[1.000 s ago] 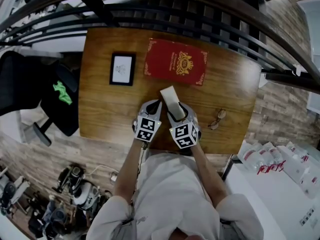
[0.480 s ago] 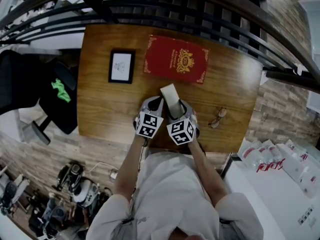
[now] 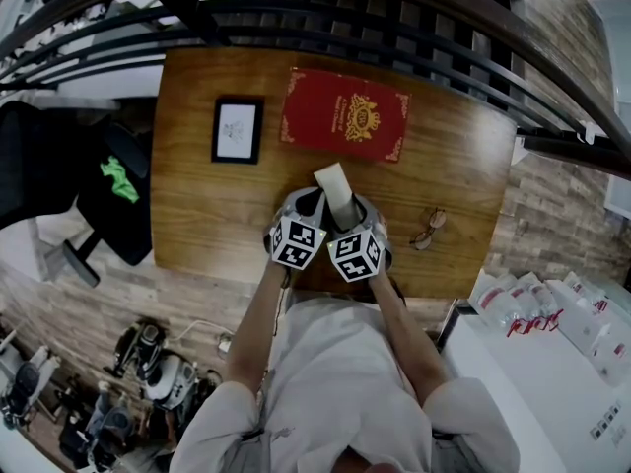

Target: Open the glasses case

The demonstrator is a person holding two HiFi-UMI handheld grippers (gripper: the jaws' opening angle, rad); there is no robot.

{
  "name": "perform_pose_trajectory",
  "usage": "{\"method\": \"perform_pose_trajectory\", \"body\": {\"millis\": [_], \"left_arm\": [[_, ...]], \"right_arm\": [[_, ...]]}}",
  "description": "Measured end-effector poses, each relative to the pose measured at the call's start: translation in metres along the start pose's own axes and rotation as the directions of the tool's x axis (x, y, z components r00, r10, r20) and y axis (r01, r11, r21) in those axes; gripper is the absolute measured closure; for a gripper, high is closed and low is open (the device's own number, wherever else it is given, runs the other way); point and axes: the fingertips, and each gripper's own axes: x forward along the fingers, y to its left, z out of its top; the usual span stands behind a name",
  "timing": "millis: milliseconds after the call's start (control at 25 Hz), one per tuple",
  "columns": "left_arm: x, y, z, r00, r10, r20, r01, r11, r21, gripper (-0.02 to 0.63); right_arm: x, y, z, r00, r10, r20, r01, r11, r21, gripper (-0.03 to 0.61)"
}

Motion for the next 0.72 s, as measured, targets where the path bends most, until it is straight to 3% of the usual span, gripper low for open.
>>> {"method": "perform_pose_trajectory", "body": {"millis": [720], "left_arm": [[0.0009, 0.0018, 0.0002, 1.000, -0.006, -0.006, 0.006, 1.000, 0.000, 0.594]], "right_arm": [[-0.0086, -0.0027, 0.0040, 1.000, -0.002, 0.015, 0.002, 1.000, 0.022, 0.261]]}}
